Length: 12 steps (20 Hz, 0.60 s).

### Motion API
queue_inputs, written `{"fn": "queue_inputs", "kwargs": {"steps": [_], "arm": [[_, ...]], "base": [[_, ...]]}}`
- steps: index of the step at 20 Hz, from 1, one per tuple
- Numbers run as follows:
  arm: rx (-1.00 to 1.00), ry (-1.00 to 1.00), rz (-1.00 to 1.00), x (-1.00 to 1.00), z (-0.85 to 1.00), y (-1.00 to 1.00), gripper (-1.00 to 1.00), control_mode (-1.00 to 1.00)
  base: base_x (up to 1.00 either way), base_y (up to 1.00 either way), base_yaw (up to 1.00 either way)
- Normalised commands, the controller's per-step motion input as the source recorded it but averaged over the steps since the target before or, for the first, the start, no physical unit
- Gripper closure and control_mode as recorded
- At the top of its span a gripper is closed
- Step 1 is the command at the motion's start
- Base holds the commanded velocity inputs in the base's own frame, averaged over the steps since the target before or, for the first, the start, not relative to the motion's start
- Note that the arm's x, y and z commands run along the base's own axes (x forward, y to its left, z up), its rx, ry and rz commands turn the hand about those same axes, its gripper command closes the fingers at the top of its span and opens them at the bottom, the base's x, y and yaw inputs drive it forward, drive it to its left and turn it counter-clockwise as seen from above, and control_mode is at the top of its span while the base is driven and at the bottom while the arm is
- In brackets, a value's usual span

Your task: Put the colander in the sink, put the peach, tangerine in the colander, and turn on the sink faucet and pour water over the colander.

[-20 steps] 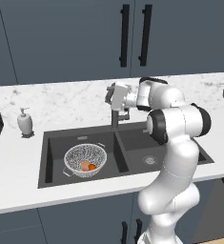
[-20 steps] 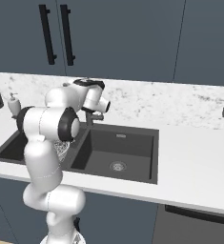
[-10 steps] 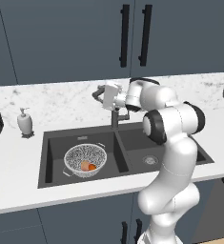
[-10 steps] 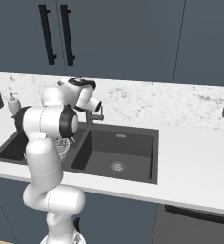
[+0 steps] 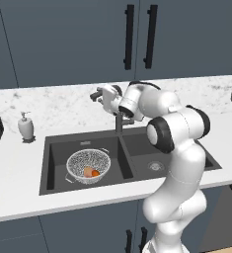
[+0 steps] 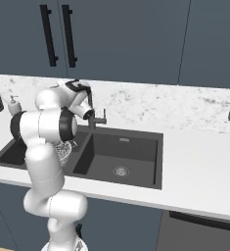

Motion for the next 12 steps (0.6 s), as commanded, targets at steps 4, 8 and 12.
{"fn": "queue_inputs", "kwargs": {"steps": [4, 8, 12], "arm": [[0.07, -0.02, -0.2, -0.23, 0.0, -0.56, -1.0, -1.0], [0.15, 0.0, -0.18, -0.83, 0.0, -0.84, -1.0, -1.0], [0.19, 0.0, -0.16, -1.0, 0.0, -0.96, -1.0, -1.0]], "base": [[0.0, 0.0, 0.0], [0.0, 0.0, 0.0], [0.0, 0.0, 0.0]]}}
